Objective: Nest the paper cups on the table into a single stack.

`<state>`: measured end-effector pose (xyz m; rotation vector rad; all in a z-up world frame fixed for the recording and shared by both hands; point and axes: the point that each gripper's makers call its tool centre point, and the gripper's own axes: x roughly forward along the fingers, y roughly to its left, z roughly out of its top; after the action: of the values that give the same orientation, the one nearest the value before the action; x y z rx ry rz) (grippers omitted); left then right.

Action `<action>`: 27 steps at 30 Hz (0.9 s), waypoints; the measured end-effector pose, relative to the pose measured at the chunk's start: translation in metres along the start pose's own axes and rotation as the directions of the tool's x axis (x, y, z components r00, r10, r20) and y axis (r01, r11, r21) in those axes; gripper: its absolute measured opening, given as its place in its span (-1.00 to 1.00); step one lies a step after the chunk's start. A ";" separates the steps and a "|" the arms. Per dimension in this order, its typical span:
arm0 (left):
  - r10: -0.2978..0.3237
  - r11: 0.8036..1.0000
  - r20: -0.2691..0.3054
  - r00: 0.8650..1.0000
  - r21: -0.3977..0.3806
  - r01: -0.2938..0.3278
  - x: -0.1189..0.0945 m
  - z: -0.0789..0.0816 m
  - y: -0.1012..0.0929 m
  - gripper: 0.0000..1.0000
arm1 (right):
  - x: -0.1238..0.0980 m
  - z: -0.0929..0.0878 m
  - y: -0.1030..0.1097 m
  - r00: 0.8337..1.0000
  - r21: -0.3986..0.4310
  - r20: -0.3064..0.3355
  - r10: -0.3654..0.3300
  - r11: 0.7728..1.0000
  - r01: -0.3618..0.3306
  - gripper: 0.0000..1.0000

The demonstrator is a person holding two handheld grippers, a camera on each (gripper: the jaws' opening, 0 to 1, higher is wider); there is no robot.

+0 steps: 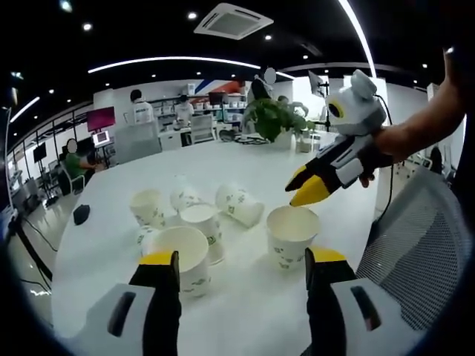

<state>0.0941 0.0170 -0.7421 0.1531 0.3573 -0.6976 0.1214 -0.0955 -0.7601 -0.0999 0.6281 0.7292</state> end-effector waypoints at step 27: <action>0.003 1.000 -0.016 1.000 -0.006 -0.003 0.002 -0.004 0.003 0.27 | -0.035 -0.012 0.012 0.980 -0.025 0.194 0.035 0.999 -0.031 0.55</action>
<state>0.0968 0.0193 -0.7461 0.1536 0.3741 -0.6925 0.0878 -0.1107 -0.7491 -0.0376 0.4354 0.7680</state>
